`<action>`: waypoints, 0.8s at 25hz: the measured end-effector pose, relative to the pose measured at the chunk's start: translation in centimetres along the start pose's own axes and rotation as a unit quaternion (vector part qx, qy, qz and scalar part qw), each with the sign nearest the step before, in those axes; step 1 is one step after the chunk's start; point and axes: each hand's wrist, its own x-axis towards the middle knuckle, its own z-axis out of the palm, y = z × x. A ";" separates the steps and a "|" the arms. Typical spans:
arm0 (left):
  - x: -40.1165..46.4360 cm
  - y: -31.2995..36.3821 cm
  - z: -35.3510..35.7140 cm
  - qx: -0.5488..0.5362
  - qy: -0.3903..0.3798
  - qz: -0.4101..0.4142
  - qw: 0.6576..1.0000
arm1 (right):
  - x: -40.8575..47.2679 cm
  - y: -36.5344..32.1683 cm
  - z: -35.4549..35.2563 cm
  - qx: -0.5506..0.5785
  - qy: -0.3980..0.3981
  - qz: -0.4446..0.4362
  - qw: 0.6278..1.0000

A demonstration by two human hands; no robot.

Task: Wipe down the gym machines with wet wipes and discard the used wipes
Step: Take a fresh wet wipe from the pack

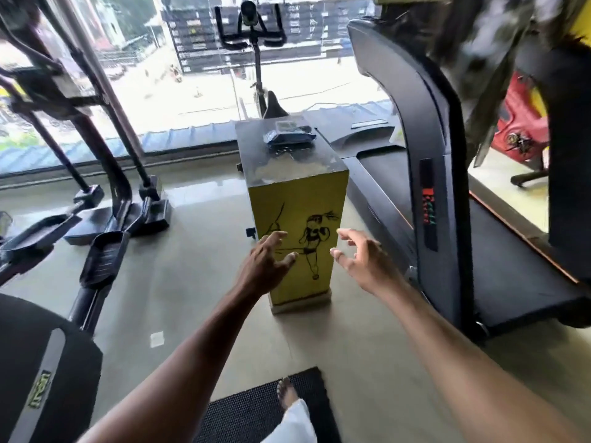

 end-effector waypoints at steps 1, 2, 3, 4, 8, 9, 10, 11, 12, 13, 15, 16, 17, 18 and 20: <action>2.9 -0.9 0.0 -0.007 0.003 -0.001 1.000 | 2.8 0.2 0.4 -0.005 -0.005 0.003 1.000; 5.8 -1.4 -0.2 -0.014 0.005 -0.003 1.000 | 5.8 0.2 0.6 -0.011 -0.014 0.006 1.000; 8.4 -1.8 -0.6 -0.021 0.005 -0.007 1.000 | 8.5 0.0 0.7 -0.019 -0.029 0.007 0.999; 10.9 -2.1 -1.0 -0.028 0.004 -0.010 1.000 | 11.2 0.0 0.7 -0.023 -0.042 0.005 0.999; 20.4 -3.2 -2.1 -0.036 0.001 0.005 0.999 | 20.8 0.8 0.6 -0.018 -0.035 -0.001 0.999; 22.6 -3.5 -2.3 -0.037 0.001 0.005 0.999 | 22.7 1.1 0.7 -0.013 -0.037 0.005 0.999; 24.6 -3.8 -2.5 -0.037 0.000 0.005 0.999 | 24.5 1.5 1.1 -0.007 -0.041 0.008 0.999; 26.5 -4.2 -2.5 -0.038 0.000 0.005 0.999 | 26.2 1.9 1.5 -0.008 -0.050 0.007 0.999; 28.4 -4.6 -2.4 -0.038 -0.001 0.005 0.999 | 28.1 2.4 2.0 -0.009 -0.059 0.008 0.998; 30.3 -5.0 -2.3 -0.039 0.002 0.003 0.999 | 30.2 2.8 2.3 -0.009 -0.066 0.007 0.998; 33.4 -5.8 -2.1 -0.036 0.009 -0.001 0.999 | 34.1 3.4 3.0 -0.004 -0.078 -0.002 0.997; 35.3 -6.2 -1.8 -0.034 0.015 0.000 0.999 | 36.4 4.0 3.4 -0.001 -0.082 -0.011 0.997; 37.2 -6.7 -1.5 -0.031 0.021 0.003 0.999 | 38.7 4.6 3.8 0.000 -0.084 -0.020 0.996; 39.4 -7.0 -1.3 -0.025 0.028 0.009 0.999 | 41.2 5.2 4.0 0.005 -0.082 -0.030 0.996; 43.5 -7.5 -1.2 -0.008 0.040 0.011 0.999 | 46.3 6.3 4.5 0.014 -0.085 -0.048 0.995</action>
